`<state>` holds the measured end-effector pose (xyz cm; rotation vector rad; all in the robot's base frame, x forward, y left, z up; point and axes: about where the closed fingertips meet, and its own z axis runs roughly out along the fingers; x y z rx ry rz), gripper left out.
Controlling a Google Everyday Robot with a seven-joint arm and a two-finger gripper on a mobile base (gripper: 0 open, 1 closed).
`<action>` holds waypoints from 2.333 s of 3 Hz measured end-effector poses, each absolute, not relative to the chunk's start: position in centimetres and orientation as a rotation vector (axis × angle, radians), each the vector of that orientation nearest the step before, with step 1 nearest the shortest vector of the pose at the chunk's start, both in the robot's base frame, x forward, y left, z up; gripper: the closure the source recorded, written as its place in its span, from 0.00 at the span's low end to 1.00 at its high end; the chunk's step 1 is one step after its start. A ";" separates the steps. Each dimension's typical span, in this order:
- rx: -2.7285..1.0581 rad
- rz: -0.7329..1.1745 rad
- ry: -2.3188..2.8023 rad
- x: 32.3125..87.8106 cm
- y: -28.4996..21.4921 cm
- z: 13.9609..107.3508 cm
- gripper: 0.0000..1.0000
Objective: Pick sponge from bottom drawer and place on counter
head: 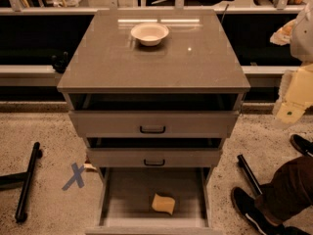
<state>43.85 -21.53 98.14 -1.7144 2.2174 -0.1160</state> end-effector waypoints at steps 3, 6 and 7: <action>-1.740 0.207 2.115 45.7 -17.5 90.8 0.00; -1.735 0.255 2.068 45.3 -18.0 85.2 0.00; -1.741 0.287 2.026 44.7 -18.8 78.3 0.00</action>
Offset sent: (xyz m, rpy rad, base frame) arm 0.0008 0.0103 -0.1148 0.1619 0.1462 0.0397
